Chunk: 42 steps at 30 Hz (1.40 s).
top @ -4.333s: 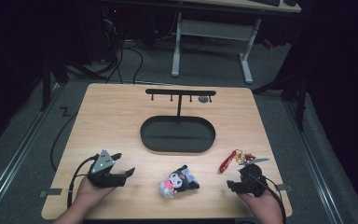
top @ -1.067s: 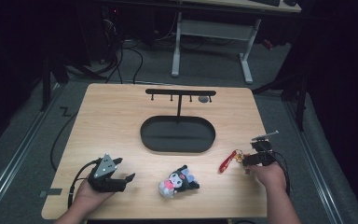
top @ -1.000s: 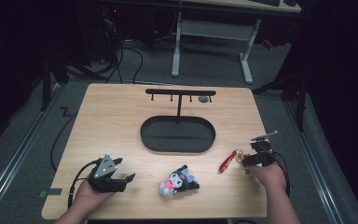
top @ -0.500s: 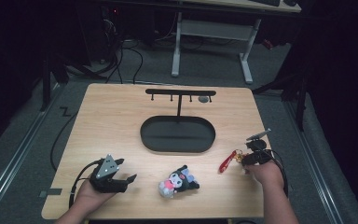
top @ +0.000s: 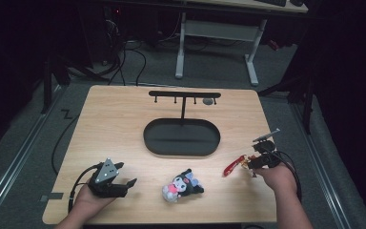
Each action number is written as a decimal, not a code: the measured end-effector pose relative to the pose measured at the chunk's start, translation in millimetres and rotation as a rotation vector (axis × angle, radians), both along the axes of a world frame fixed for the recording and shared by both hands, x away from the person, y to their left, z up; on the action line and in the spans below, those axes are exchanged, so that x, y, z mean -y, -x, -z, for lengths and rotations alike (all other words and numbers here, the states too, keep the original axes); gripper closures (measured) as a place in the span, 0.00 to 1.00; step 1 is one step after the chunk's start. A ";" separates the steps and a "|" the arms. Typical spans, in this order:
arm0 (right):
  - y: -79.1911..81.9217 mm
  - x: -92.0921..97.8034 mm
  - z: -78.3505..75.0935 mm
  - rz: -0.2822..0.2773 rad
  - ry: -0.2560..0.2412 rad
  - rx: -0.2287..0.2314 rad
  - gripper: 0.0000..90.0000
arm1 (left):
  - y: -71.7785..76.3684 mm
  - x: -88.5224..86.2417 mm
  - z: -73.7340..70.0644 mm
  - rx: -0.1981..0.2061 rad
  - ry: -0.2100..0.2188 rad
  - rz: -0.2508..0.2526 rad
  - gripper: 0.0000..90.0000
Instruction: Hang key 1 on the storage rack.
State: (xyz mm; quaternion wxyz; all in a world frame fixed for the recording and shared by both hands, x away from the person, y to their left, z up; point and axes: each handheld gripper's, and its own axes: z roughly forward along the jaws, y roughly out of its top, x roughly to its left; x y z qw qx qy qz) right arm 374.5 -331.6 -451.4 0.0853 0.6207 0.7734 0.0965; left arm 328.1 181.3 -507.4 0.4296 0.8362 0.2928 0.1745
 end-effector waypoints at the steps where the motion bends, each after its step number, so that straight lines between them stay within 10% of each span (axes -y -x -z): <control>1: 1.3 -2.5 -3.5 -0.013 0.000 0.002 0.68 | -0.3 -0.7 -0.8 -0.001 0.010 -0.004 0.27; 29: 23.4 -42.7 -107.3 -0.161 -0.025 0.036 0.68 | 4.0 4.5 -1.3 0.019 0.021 0.036 0.26; 42: 20.6 -51.5 -120.9 -0.164 -0.015 0.046 0.68 | 5.6 -1.4 -0.9 0.018 0.026 0.023 0.26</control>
